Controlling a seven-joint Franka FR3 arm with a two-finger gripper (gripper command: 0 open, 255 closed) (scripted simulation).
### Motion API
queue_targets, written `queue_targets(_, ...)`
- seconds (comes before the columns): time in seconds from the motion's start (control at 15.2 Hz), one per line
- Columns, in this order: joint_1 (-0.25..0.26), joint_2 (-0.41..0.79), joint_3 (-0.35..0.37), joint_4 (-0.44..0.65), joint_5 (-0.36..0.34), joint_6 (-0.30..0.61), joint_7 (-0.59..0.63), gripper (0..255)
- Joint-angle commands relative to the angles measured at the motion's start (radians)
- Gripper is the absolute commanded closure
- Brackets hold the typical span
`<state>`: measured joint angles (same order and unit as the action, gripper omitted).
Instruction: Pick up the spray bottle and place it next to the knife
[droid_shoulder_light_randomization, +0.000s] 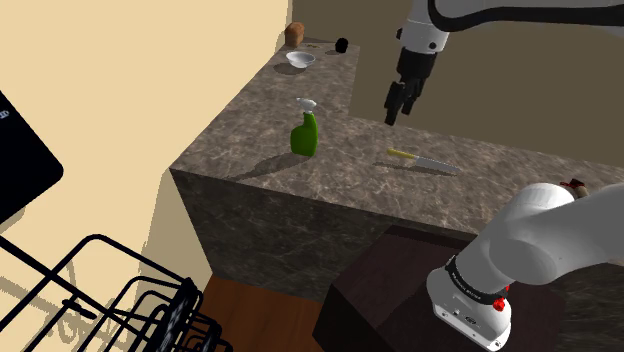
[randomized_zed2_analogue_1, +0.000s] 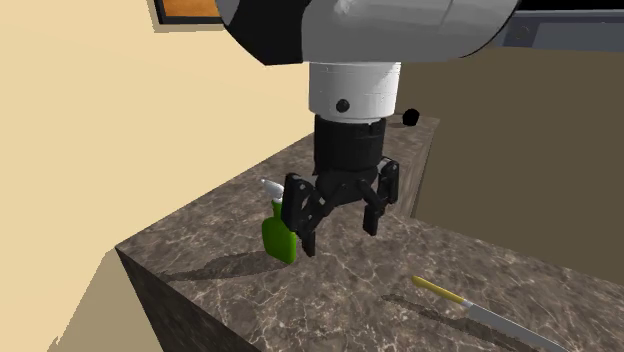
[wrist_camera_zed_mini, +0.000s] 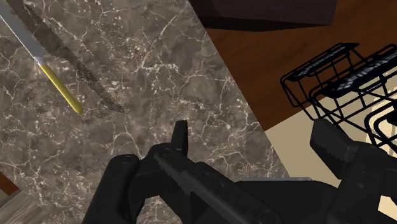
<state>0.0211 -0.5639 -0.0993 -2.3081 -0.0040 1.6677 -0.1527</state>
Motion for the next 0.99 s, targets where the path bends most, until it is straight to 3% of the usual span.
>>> queue_targets(0.0, 0.006, 0.075, -0.018, 0.032, -0.002, 0.054, -0.041, 0)
queue_targets(0.46, 0.030, 0.328, -0.057, 0.187, 0.023, 0.184, -0.167, 0)
queue_targets(0.92, 0.040, 0.587, -0.072, 0.406, 0.078, 0.251, -0.290, 0)
